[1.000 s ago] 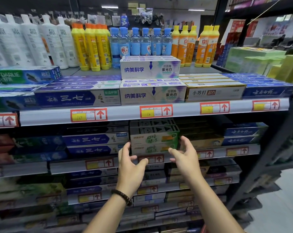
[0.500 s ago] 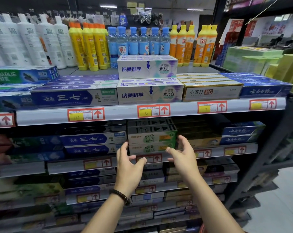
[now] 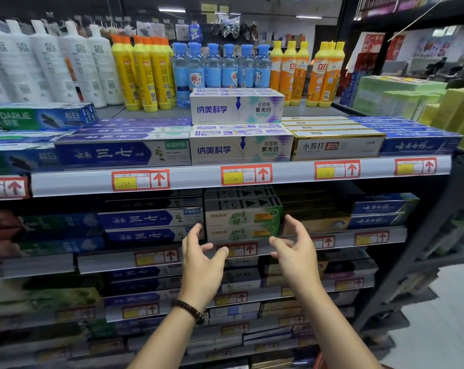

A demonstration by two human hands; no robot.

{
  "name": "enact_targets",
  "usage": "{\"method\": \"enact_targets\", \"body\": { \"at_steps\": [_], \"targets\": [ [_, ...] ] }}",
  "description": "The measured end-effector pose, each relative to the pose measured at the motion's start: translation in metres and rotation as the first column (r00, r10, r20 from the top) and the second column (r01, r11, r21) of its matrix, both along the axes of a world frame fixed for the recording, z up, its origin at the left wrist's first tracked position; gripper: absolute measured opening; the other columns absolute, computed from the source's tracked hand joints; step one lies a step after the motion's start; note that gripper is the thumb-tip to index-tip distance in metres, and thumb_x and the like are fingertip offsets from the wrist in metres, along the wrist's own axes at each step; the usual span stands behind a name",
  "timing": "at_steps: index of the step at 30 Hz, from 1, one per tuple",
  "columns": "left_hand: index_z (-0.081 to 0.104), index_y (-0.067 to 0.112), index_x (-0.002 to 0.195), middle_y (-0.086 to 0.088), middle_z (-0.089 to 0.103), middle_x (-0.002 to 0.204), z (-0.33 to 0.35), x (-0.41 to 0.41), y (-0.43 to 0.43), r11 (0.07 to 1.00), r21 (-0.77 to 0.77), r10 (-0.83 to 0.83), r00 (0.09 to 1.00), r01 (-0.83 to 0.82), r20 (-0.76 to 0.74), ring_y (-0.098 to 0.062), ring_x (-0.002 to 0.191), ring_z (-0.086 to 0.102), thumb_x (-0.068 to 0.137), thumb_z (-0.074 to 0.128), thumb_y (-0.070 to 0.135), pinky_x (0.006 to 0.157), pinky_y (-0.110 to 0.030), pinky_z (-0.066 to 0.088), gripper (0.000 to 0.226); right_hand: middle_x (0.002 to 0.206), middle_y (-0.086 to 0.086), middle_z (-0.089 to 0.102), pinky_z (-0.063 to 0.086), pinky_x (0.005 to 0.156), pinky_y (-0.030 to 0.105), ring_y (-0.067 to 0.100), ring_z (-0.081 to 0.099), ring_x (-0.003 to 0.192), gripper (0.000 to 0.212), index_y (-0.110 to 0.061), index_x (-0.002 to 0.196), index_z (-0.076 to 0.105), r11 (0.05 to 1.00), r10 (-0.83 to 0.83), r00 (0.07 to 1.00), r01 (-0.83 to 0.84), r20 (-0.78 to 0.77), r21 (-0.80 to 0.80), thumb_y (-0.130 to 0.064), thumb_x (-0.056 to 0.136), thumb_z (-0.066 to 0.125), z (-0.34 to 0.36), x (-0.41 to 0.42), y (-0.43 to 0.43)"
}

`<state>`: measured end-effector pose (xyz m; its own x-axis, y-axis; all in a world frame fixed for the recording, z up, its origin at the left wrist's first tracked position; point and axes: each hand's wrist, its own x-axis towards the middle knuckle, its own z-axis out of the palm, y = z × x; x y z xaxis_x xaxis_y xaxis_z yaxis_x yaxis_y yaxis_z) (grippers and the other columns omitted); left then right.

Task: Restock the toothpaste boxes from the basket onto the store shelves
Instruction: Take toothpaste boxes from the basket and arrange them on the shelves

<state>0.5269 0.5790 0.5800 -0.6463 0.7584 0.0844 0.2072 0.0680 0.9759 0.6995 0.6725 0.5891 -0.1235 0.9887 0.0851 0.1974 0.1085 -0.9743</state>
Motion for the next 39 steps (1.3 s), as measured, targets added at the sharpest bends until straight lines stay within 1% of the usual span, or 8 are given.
{"method": "enact_targets", "body": {
  "at_steps": [3, 10, 12, 17, 22, 29, 35, 39],
  "targets": [
    [0.034, 0.033, 0.157, 0.011, 0.039, 0.149, -0.003, -0.003, -0.008, 1.000, 0.016, 0.006, 0.999, -0.006, -0.049, -0.003, 0.116, 0.057, 0.097, 0.073, 0.017, 0.067, -0.007, 0.048, 0.074, 0.100, -0.053, 0.061, 0.061, 0.097, 0.050, 0.009, 0.072, 0.107, 0.064, -0.033, 0.156, 0.046, 1.000, -0.005, 1.000, 0.005, 0.003, 0.025, -0.020, 0.099, 0.072, -0.001, 0.001, -0.009],
    [0.037, 0.035, 0.154, 0.016, 0.042, 0.147, -0.010, -0.012, -0.036, 1.000, 0.025, -0.009, 0.999, 0.010, -0.040, 0.001, 0.114, 0.057, 0.097, 0.073, 0.017, 0.078, -0.010, 0.045, 0.071, 0.102, -0.057, 0.057, 0.061, 0.092, 0.053, 0.010, 0.072, 0.097, 0.058, -0.035, 0.151, 0.049, 0.999, 0.020, 0.999, -0.021, 0.032, 0.024, -0.020, 0.099, 0.072, -0.003, -0.012, -0.049],
    [0.036, 0.039, 0.154, 0.019, 0.041, 0.145, -0.013, -0.016, -0.048, 1.000, 0.021, -0.008, 0.998, 0.009, -0.063, 0.002, 0.114, 0.056, 0.097, 0.073, 0.019, 0.078, -0.013, 0.047, 0.070, 0.106, -0.051, 0.061, 0.062, 0.091, 0.053, 0.012, 0.072, 0.098, 0.057, -0.035, 0.151, 0.050, 0.999, 0.034, 0.999, -0.034, 0.028, 0.010, -0.021, 0.099, 0.071, -0.004, -0.022, -0.064],
    [0.040, 0.039, 0.151, 0.019, 0.043, 0.142, -0.019, -0.036, -0.084, 1.000, 0.022, -0.005, 0.997, 0.006, -0.072, 0.004, 0.114, 0.057, 0.097, 0.073, 0.018, 0.079, -0.013, 0.049, 0.067, 0.137, -0.022, 0.061, 0.061, 0.096, 0.049, 0.004, 0.071, 0.106, 0.053, -0.034, 0.147, 0.053, 0.997, 0.083, 0.996, -0.083, -0.009, 0.001, -0.019, 0.099, 0.071, -0.011, -0.053, -0.103],
    [0.042, 0.038, 0.150, 0.018, 0.047, 0.143, -0.028, -0.062, -0.122, 1.000, 0.001, -0.003, 0.998, 0.003, -0.064, 0.003, 0.111, 0.060, 0.098, 0.072, 0.018, 0.072, -0.007, 0.051, 0.064, 0.133, -0.014, 0.067, 0.061, 0.095, 0.051, 0.011, 0.072, 0.106, 0.050, -0.029, 0.145, 0.059, 0.995, 0.101, 0.993, -0.102, -0.063, -0.011, -0.016, 0.098, 0.072, -0.023, -0.083, -0.141],
    [0.045, 0.037, 0.146, 0.015, 0.054, 0.139, -0.036, -0.092, -0.173, 0.998, -0.029, 0.055, 0.998, -0.056, -0.020, 0.005, 0.101, 0.065, 0.099, 0.070, 0.018, 0.074, -0.005, 0.049, 0.057, 0.127, -0.014, 0.070, 0.061, 0.097, 0.048, 0.005, 0.071, 0.108, 0.047, -0.031, 0.142, 0.061, 0.985, 0.159, 0.986, -0.162, -0.055, -0.057, -0.014, 0.099, 0.072, -0.036, -0.111, -0.180],
    [0.045, 0.036, 0.149, 0.020, 0.057, 0.136, -0.040, -0.110, -0.217, 0.991, -0.040, 0.126, 0.992, -0.126, -0.001, 0.004, 0.103, 0.066, 0.100, 0.067, 0.022, 0.082, -0.018, 0.051, 0.055, 0.121, -0.012, 0.073, 0.061, 0.097, 0.048, 0.006, 0.070, 0.111, 0.044, -0.031, 0.139, 0.062, 0.959, 0.276, 0.961, -0.278, -0.037, -0.062, -0.015, 0.100, 0.071, -0.038, -0.125, -0.188],
    [0.047, 0.038, 0.145, 0.020, 0.060, 0.133, -0.044, -0.112, -0.249, 0.977, -0.058, 0.209, 0.978, -0.207, 0.013, 0.003, 0.103, 0.066, 0.103, 0.064, 0.023, 0.079, -0.024, 0.056, 0.048, 0.118, -0.011, 0.075, 0.062, 0.095, 0.049, 0.008, 0.071, 0.109, 0.041, -0.030, 0.136, 0.064, 0.923, 0.373, 0.927, -0.375, -0.043, -0.082, -0.012, 0.100, 0.070, -0.042, -0.131, -0.197]
  ]
}}
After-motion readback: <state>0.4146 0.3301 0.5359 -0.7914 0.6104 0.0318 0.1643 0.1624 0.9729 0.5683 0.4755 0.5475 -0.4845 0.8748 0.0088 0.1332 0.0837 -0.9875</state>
